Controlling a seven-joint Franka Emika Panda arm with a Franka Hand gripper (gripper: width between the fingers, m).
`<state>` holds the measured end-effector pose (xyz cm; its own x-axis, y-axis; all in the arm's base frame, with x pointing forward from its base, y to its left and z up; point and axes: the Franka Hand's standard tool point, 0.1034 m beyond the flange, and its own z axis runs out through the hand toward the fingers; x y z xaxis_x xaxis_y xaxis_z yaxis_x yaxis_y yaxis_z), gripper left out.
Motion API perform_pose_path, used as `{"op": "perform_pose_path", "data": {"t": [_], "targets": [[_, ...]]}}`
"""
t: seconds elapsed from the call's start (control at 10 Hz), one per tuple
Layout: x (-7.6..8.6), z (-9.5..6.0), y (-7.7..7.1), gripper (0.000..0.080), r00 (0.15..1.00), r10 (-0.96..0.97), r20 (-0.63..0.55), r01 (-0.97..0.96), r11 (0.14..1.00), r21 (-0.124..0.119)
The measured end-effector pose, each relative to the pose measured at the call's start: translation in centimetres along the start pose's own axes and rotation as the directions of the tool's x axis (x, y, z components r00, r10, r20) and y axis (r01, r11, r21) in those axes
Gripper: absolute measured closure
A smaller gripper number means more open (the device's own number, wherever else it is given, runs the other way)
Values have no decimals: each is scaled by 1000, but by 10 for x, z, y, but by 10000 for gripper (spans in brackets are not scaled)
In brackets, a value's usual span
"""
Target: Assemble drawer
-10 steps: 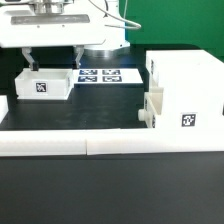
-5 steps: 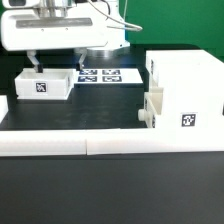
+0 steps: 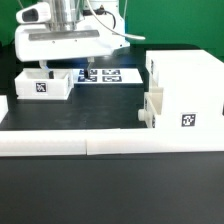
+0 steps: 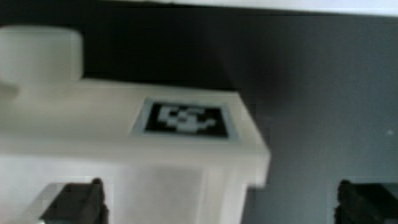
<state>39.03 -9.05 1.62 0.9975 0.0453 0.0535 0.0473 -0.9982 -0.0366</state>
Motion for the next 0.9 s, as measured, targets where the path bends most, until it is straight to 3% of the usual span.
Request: {"op": "perform_pose_path", "data": {"t": [0.5,0.6,0.7,0.8,0.9], "targets": [[-2,11,-2,150,1000,-9,-11,9,1000,-10],[-1,11,1,263,999,-8,-31,7,1000,-23],[-1,11,1,263,999,-8,-32,8,1000,-23],[-1,11,1,401,999,-8,-32,7,1000,-23],[-1,11,1,614,999,-8,-32,8,1000,-23]]}}
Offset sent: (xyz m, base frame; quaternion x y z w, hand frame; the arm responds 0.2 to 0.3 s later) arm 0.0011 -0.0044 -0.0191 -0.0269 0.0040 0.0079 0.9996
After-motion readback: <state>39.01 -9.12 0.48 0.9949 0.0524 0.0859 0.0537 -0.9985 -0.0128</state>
